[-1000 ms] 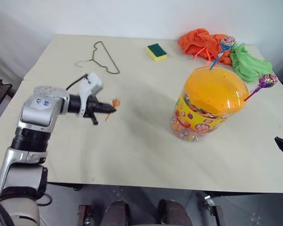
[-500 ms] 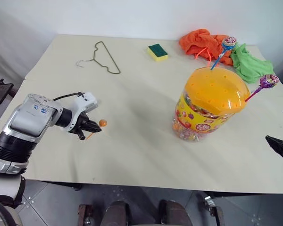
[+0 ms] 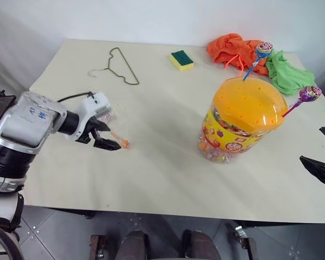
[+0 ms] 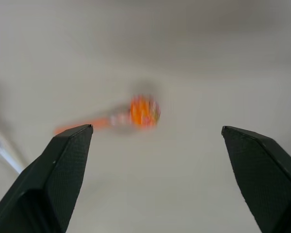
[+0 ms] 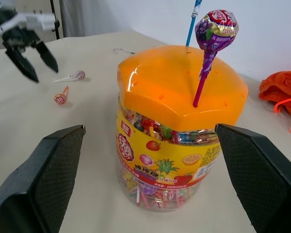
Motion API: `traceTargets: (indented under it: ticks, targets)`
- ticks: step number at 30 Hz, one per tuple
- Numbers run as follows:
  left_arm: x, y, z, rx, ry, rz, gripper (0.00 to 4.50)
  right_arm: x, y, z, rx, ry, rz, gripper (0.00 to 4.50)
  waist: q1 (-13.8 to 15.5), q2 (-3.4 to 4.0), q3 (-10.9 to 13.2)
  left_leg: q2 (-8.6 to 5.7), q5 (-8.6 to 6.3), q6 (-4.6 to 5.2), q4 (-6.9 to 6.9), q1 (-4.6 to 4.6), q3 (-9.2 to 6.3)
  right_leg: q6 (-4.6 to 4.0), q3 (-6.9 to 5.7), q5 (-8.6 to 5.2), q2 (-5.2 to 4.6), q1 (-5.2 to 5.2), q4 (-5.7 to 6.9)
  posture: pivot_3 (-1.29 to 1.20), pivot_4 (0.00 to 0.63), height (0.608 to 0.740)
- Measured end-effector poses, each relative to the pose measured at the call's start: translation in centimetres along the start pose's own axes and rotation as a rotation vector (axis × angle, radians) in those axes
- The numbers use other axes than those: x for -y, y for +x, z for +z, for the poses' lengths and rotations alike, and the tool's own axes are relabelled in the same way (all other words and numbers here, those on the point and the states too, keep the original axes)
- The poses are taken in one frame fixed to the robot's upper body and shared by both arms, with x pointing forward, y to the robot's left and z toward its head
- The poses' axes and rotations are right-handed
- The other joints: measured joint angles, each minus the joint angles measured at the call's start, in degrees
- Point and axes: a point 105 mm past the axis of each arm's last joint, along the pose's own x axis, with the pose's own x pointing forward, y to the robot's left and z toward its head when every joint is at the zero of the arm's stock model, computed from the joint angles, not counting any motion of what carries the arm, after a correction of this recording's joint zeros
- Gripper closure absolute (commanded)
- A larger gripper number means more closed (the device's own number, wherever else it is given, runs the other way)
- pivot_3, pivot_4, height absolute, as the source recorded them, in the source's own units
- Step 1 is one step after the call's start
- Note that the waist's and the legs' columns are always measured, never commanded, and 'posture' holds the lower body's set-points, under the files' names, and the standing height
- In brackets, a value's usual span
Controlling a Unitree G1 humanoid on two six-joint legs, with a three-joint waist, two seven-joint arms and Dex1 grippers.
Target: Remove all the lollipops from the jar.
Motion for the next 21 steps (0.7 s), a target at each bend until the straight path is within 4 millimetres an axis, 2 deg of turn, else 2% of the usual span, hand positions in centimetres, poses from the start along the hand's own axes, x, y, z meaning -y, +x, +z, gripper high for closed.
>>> traceTargets:
  ticks: [4, 11, 13, 16, 21]
  targets:
    - [0.3, 0.0, 4.4, 0.219, 0.119, -0.055, 0.02, 0.1, -0.1, 0.0, 0.001, -0.002, -0.008, 0.0, 0.21, 0.01, -0.01, -0.01, 0.0, 0.0, 0.08, 0.01, -0.02, 0.0, -0.01, 0.0, -0.02, 0.05, 0.03, 0.0, 0.15, 0.74]
    - [2.2, 4.6, 11.2, 0.608, 0.278, -0.248, 0.02, -0.1, -0.2, 0.0, 0.017, -0.006, -0.035, 0.0, 0.16, -0.02, 0.01, -0.02, 0.0, 0.01, 0.19, -0.06, -0.02, 0.01, -0.06, 0.0, -0.01, 0.03, 0.05, 0.0, 0.15, 0.74]
    - [3.2, 5.5, 14.2, 0.753, 0.318, -0.31, 0.02, -0.1, -0.3, -0.1, 0.02, -0.007, -0.048, 0.0, 0.26, -0.03, 0.02, -0.02, -0.01, 0.02, 0.23, -0.11, -0.02, 0.02, -0.07, 0.01, -0.01, 0.03, 0.03, 0.0, 0.15, 0.74]
    - [5.0, 6.4, 17.7, 0.875, 0.355, -0.387, 0.02, -0.6, -0.3, 0.0, 0.026, -0.017, -0.058, 0.0, 0.14, -0.04, 0.02, -0.03, -0.02, 0.03, 0.18, -0.12, -0.02, 0.02, -0.08, 0.01, -0.01, 0.01, 0.01, 0.0, 0.15, 0.74]
    - [6.0, 7.4, 21.1, 0.945, 0.347, -0.434, 0.02, -1.1, -1.1, -0.2, 0.026, -0.014, -0.116, 0.0, 0.04, -0.03, 0.01, -0.04, -0.02, 0.04, 0.1, -0.11, 0.01, 0.02, -0.08, 0.01, 0.0, -0.02, -0.02, 0.0, 0.15, 0.74]
